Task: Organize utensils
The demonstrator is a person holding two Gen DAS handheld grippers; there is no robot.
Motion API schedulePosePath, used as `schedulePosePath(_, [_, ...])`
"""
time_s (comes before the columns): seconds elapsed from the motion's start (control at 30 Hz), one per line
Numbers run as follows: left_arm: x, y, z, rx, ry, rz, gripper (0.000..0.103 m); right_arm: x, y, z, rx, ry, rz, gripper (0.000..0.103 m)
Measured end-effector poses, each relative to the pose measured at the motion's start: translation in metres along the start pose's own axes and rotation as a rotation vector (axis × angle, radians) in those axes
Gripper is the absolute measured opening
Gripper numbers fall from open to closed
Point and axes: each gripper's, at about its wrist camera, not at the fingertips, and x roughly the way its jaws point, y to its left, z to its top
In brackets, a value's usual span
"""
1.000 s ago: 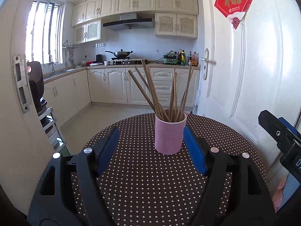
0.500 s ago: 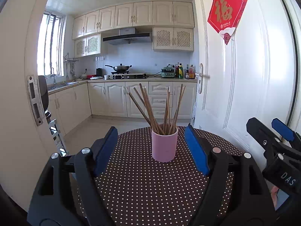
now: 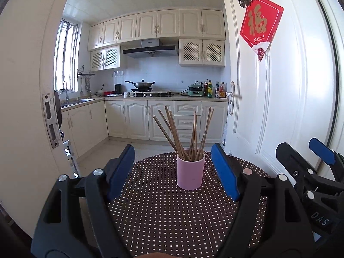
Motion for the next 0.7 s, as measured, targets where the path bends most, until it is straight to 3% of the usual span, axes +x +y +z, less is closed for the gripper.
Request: schedulePosePath(0.7, [-0.006,-0.007,-0.005,0.002,0.003,0.008,0.074,-0.007,-0.007,-0.012,0.029,0.026,-0.01,0.095])
